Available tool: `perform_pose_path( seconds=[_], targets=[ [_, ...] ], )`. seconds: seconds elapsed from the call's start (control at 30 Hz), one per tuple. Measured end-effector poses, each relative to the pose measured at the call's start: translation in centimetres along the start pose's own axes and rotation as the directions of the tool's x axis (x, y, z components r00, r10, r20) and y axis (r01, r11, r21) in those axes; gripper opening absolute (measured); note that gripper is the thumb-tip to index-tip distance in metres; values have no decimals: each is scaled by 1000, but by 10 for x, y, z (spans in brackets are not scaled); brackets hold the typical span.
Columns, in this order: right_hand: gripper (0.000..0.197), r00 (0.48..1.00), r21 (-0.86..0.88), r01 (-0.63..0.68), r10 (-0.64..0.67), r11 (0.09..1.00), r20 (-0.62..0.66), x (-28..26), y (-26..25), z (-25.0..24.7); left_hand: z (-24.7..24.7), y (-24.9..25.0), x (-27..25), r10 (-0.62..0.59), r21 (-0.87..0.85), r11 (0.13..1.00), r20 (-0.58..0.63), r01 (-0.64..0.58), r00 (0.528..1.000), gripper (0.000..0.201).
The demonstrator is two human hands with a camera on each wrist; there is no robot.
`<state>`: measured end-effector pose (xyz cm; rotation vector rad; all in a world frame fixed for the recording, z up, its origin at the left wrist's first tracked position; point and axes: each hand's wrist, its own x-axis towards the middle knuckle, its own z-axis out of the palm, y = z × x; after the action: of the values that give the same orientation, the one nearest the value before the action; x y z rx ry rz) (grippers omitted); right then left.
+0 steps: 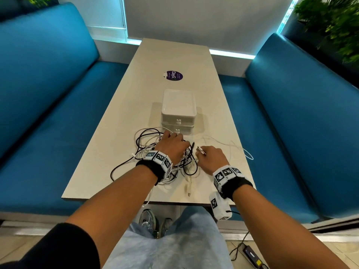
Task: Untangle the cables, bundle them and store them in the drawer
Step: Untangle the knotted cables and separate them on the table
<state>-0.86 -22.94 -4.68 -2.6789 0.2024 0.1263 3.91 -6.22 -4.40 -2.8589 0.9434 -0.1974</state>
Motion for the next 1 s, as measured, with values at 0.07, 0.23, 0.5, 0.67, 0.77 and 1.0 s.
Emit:
perform_pose_path(
  seconds=[0.07, 0.23, 0.5, 0.67, 0.77, 1.0],
  targets=[
    [26, 999, 0, 36, -36, 999, 16, 0, -9, 1, 1, 0, 0, -10, 9, 1000, 1, 10, 1000, 31],
    [27, 997, -118, 65, -60, 991, 48, 0, -12, 2, -3, -3, -2, -24, 28, 999, -10, 25, 1000, 29],
    [32, 998, -121, -47, 42, 992, -41, 8, 24, -25, 2, -9, -9, 11, 56, 998, -35, -9, 999, 47],
    [32, 990, -245, -142, 143, 959, -14, 6, 47, -40, 1, -11, -11, 9, 36, 999, -36, -8, 999, 37],
    [28, 990, -346, -126, 139, 930, 13, 4, 41, -28, -2, -3, -9, -2, 46, 999, -24, 3, 1000, 33],
    [38, 998, -230, -4, 17, 973, 58, 0, 16, 7, -2, 5, -6, 126, 102, 987, 4, -126, 992, 32]
  ],
)
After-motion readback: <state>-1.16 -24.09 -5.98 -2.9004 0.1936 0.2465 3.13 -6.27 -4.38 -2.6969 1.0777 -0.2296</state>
